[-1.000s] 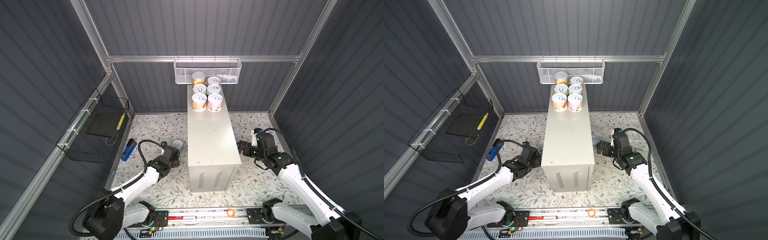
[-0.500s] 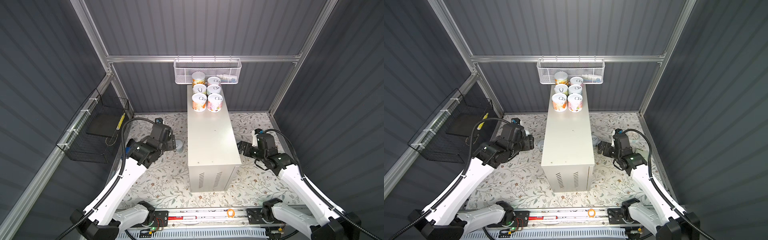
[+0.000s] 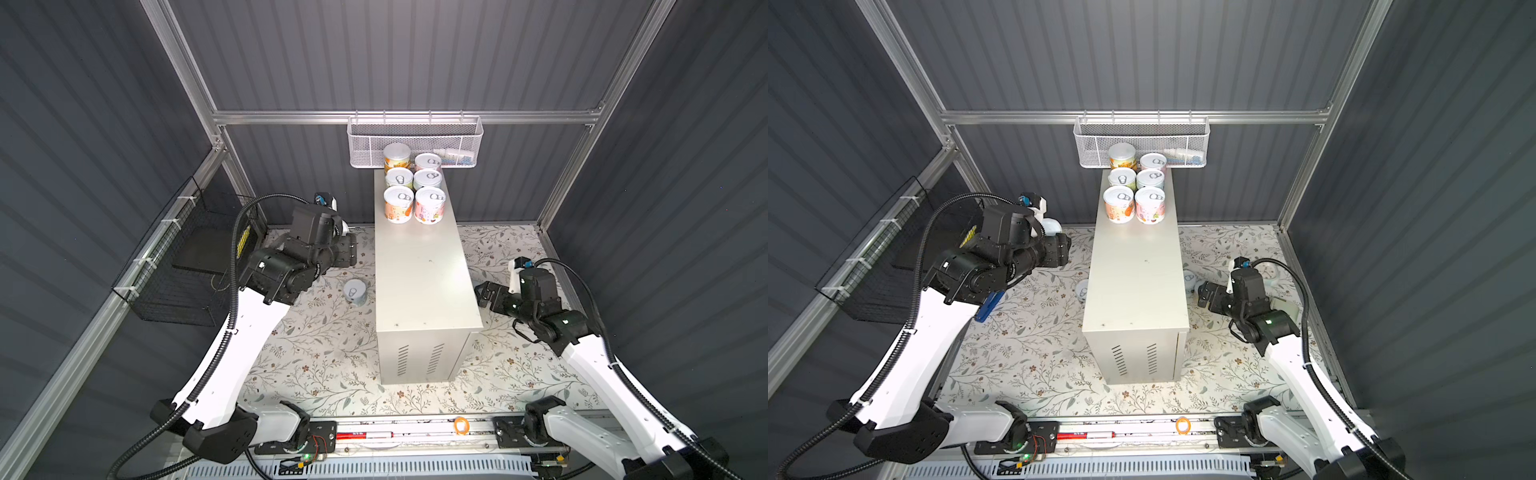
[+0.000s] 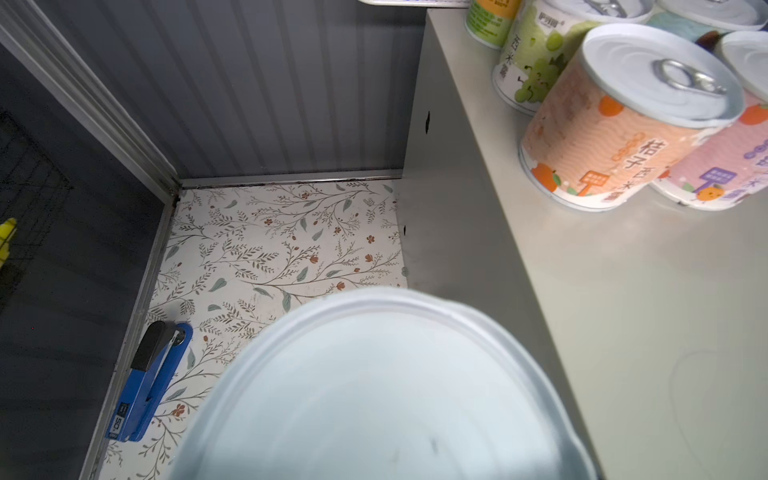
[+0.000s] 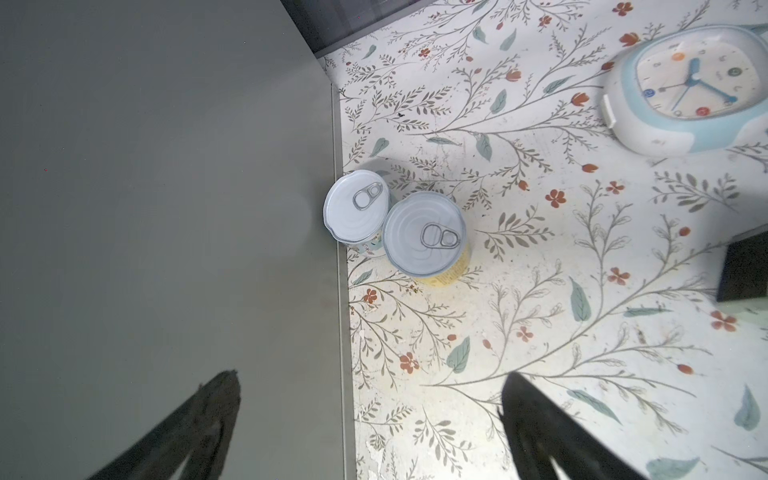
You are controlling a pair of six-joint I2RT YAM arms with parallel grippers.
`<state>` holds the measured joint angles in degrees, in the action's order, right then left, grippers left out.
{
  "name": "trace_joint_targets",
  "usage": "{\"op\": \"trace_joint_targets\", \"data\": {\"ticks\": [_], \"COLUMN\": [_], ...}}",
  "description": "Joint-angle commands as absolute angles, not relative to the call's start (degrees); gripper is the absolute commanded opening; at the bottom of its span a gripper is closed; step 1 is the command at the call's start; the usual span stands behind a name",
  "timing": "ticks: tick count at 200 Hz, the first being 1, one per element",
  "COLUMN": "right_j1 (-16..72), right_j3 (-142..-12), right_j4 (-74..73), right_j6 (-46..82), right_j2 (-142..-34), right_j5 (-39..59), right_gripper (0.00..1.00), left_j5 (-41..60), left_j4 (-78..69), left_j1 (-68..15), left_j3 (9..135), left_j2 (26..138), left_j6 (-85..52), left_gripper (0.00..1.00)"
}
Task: Place and organize the canned foods onto the counter
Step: 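Lift the yellow-labelled can up toward the cabinet top with the left gripper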
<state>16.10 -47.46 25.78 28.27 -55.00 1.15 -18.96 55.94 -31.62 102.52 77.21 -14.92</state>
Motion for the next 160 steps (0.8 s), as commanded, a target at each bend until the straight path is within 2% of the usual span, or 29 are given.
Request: {"op": "trace_joint_targets", "data": {"ticks": [1, 42, 160], "right_j1": [15.73, 15.65, 15.56], "right_j3": [-46.93, -47.19, -46.11], "right_j4": [26.89, 27.06, 26.89], "right_j6": [28.12, 28.12, 28.50], "right_j2": [-53.43, -53.00, -51.97], "right_j5": [0.99, 1.11, 1.06], "right_gripper": [0.99, 0.99, 0.99], "left_j5": [-16.78, -19.55, -18.11], "left_j4": [55.02, 56.61, 56.60], "left_j1": [-32.61, -39.32, -46.12], "left_j3": [107.45, 114.05, 120.24], "left_j2": [78.10, 82.52, 90.50], "left_j6": [-12.50, -11.26, -11.84], "left_gripper": [0.00, 0.00, 0.00]}}
